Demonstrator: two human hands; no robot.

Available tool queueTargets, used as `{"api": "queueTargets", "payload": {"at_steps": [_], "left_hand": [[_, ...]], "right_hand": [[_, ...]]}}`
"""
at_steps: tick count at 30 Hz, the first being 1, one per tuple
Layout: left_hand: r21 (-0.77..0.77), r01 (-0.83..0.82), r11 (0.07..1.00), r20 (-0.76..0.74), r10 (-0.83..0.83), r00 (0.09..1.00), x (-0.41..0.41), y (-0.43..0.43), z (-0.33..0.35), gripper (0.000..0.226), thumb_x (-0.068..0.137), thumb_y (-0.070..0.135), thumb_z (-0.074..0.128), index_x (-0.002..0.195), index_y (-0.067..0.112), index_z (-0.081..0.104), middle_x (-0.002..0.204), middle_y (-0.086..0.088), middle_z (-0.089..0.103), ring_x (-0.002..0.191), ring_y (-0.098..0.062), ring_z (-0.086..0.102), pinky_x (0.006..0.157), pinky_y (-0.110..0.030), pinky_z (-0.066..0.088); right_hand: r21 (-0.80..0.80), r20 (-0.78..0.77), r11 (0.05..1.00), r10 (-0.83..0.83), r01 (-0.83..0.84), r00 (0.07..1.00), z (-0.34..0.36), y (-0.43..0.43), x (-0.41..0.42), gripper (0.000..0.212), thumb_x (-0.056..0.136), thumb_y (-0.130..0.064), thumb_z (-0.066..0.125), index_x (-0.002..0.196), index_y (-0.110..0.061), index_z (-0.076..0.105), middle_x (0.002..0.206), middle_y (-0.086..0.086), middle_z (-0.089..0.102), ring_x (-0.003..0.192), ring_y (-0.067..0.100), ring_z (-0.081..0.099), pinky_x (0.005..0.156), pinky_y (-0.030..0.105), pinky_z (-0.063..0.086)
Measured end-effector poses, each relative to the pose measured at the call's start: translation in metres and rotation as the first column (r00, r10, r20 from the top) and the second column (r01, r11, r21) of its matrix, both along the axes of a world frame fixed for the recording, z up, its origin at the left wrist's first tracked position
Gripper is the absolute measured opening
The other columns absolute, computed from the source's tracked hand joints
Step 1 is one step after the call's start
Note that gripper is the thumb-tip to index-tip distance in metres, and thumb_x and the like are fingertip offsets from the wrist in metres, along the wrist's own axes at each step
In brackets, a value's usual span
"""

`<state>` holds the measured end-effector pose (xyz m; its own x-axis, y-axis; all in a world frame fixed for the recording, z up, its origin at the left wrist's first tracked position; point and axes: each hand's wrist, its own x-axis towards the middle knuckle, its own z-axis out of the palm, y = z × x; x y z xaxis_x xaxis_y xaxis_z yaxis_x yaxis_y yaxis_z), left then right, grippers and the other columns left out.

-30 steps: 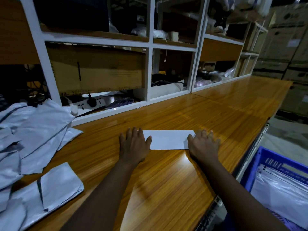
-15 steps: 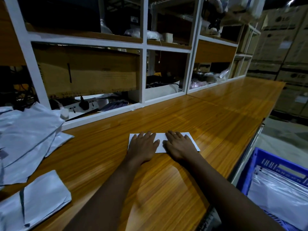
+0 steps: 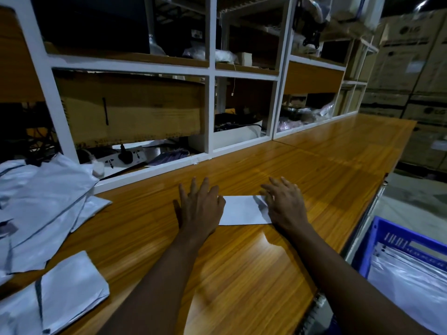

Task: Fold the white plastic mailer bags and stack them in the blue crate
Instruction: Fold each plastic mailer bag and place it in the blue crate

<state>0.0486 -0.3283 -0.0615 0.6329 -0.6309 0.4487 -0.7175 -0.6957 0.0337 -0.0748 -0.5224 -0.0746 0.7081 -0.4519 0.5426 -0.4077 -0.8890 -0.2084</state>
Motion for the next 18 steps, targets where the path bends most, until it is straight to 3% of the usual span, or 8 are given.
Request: {"api": "queueTargets", "payload": {"at_steps": [3,6,11,18], "left_hand": [[0.019,0.022,1.000,0.064,-0.023,0.998,-0.003,-0.017,0.011,0.037,0.102,0.041,0.038,0.125,0.028,0.064,0.158,-0.002,0.035,0.149,-0.031,0.018,0.117,-0.060,0.007],[-0.007,0.015,1.000,0.047,-0.015,0.999,-0.001,-0.029,0.012,0.032,0.101,0.038,0.043,0.117,0.028,0.069,0.157,0.000,0.036,0.149,-0.030,0.015,0.117,-0.059,0.004],[-0.036,-0.006,0.999,-0.003,0.005,1.000,0.005,-0.040,0.013,0.031,0.102,0.035,0.044,0.115,0.027,0.070,0.151,0.002,0.044,0.147,-0.030,0.021,0.117,-0.058,0.006],[-0.045,0.018,0.999,-0.014,-0.019,1.000,0.012,-0.048,0.009,0.029,0.101,0.034,0.045,0.114,0.026,0.070,0.143,0.001,0.053,0.144,-0.030,0.028,0.117,-0.058,0.010]], "right_hand": [[-0.047,0.026,0.998,0.043,-0.042,0.999,0.015,0.009,0.014,0.033,0.099,-0.038,0.044,0.111,-0.027,0.072,0.148,0.001,0.051,0.142,0.032,0.036,0.112,0.057,0.029],[-0.038,-0.062,0.999,0.007,-0.010,0.998,0.020,0.008,0.030,0.017,0.097,-0.035,0.058,0.107,-0.029,0.070,0.157,0.000,0.038,0.148,0.032,0.023,0.117,0.056,0.021],[-0.048,-0.306,0.999,-0.039,0.026,0.951,0.013,0.000,0.054,0.028,0.096,-0.048,0.054,0.116,-0.031,0.063,0.164,0.004,0.020,0.149,0.042,0.009,0.114,0.069,0.011],[-0.084,-0.372,0.996,-0.039,0.009,0.928,0.013,0.005,0.059,0.036,0.101,-0.044,0.047,0.126,-0.019,0.057,0.164,0.008,0.020,0.148,0.047,0.009,0.111,0.073,0.010]]}}
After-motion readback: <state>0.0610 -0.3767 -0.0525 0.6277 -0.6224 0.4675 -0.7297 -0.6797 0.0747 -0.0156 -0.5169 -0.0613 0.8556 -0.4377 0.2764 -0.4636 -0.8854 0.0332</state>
